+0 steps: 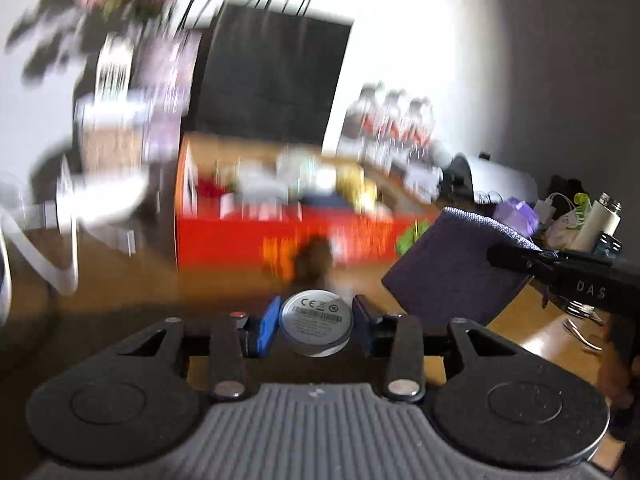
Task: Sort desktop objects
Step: 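Grasp the round silver disc with the left tool while the right tool grasps the purple pouch, then carry the silver disc and purple pouch into the box while both tools release them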
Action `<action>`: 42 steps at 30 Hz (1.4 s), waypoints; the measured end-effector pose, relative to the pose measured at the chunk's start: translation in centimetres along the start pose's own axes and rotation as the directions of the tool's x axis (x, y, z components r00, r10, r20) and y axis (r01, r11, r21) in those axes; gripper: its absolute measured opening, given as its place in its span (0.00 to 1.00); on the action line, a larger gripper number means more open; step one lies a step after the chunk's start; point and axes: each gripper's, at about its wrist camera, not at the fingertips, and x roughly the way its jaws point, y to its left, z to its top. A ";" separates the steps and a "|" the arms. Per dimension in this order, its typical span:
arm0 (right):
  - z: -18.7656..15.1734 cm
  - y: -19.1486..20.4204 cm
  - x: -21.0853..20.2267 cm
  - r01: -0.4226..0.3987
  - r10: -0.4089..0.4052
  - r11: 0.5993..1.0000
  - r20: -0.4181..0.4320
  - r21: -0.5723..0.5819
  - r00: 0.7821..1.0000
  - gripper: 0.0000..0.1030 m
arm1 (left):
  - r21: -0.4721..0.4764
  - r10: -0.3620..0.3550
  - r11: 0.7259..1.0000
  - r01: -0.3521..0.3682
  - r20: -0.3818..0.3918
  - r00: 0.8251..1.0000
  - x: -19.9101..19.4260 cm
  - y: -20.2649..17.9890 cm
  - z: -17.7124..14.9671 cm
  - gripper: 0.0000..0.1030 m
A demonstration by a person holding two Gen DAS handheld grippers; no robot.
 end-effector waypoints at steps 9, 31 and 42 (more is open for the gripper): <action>8.6 -1.9 11.5 0.086 -0.087 0.994 0.009 0.067 0.996 0.14 | 0.023 0.039 0.999 -0.038 -0.036 0.999 8.5 4.0 11.1 0.39; 11.0 -2.4 18.4 0.072 -0.086 0.995 -0.236 -0.064 0.968 0.75 | -0.044 0.172 0.983 -0.179 -0.129 0.977 16.2 7.2 13.7 0.89; 5.7 -0.7 12.1 -0.003 0.001 1.000 -0.146 -0.015 0.989 0.77 | 0.007 0.212 0.977 -0.212 -0.081 0.974 9.5 3.7 8.4 1.00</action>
